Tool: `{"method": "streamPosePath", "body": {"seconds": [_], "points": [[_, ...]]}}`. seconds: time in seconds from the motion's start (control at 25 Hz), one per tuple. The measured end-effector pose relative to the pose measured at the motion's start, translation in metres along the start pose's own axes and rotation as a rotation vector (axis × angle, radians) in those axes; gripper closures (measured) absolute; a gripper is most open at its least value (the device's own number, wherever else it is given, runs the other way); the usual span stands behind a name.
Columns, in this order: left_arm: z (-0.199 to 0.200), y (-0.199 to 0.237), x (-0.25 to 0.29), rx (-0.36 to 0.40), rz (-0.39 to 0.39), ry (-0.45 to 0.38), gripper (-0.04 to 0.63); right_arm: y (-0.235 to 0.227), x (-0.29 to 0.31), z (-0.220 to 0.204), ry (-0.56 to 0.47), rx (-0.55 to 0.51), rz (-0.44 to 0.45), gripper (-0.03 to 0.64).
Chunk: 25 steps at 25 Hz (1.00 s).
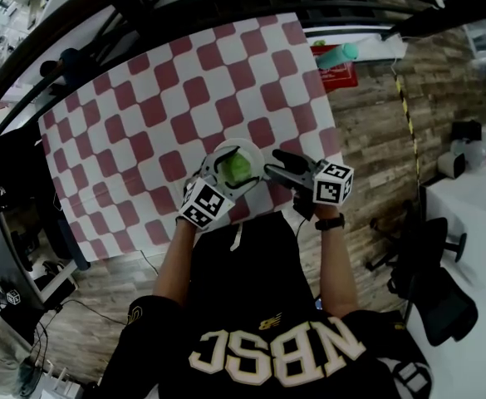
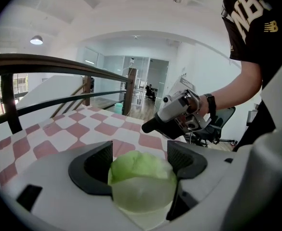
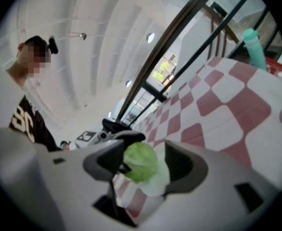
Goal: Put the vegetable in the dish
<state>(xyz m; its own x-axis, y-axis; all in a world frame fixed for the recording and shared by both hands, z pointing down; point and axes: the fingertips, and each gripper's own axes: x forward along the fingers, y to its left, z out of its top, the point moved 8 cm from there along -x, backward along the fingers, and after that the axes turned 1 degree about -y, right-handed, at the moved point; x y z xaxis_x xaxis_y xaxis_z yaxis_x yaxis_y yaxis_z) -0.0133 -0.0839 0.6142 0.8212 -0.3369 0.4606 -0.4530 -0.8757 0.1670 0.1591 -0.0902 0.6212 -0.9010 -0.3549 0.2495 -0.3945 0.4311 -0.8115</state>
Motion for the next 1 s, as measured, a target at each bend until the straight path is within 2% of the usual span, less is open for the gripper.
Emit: {"method": "streamPosePath", "body": {"seconds": [0.12, 0.2, 0.28, 0.4, 0.48, 0.56, 0.6, 0.64, 0.68, 0.76, 0.88, 1.0], "points": [[0.012, 0.002, 0.006, -0.041, 0.01, -0.098, 0.222, -0.009, -0.012, 0.007, -0.082, 0.03, -0.038, 0.351], [0.014, 0.005, 0.008, -0.072, -0.001, -0.129, 0.222, -0.014, -0.016, 0.007, -0.09, 0.019, -0.054, 0.351], [0.014, 0.008, 0.008, -0.091, -0.013, -0.135, 0.227, -0.013, -0.018, 0.001, -0.031, -0.057, -0.059, 0.35], [0.016, 0.013, 0.007, -0.091, -0.035, -0.134, 0.23, -0.009, -0.014, -0.019, 0.116, -0.212, -0.082, 0.338], [0.019, 0.016, 0.006, -0.079, -0.052, -0.127, 0.238, -0.006, -0.004, -0.034, 0.182, -0.296, -0.101, 0.272], [0.022, 0.018, 0.005, -0.077, -0.065, -0.129, 0.242, -0.001, 0.012, -0.042, 0.203, -0.363, -0.121, 0.168], [0.023, 0.02, 0.003, -0.089, -0.057, -0.147, 0.245, 0.002, 0.021, -0.045, 0.204, -0.393, -0.136, 0.149], [0.025, 0.023, 0.0, -0.116, -0.033, -0.182, 0.291, 0.004, 0.031, -0.046, 0.206, -0.424, -0.156, 0.143], [0.029, 0.028, -0.005, -0.153, -0.001, -0.225, 0.539, 0.004, 0.041, -0.048, 0.21, -0.456, -0.179, 0.143], [0.035, 0.037, -0.01, -0.199, 0.044, -0.268, 0.549, 0.001, 0.06, -0.052, 0.233, -0.503, -0.232, 0.143], [0.031, 0.041, -0.011, -0.202, 0.065, -0.235, 0.549, -0.006, 0.075, -0.055, 0.266, -0.495, -0.314, 0.135], [0.024, 0.037, -0.014, -0.184, 0.069, -0.203, 0.549, -0.008, 0.077, -0.05, 0.273, -0.456, -0.344, 0.143]]}}
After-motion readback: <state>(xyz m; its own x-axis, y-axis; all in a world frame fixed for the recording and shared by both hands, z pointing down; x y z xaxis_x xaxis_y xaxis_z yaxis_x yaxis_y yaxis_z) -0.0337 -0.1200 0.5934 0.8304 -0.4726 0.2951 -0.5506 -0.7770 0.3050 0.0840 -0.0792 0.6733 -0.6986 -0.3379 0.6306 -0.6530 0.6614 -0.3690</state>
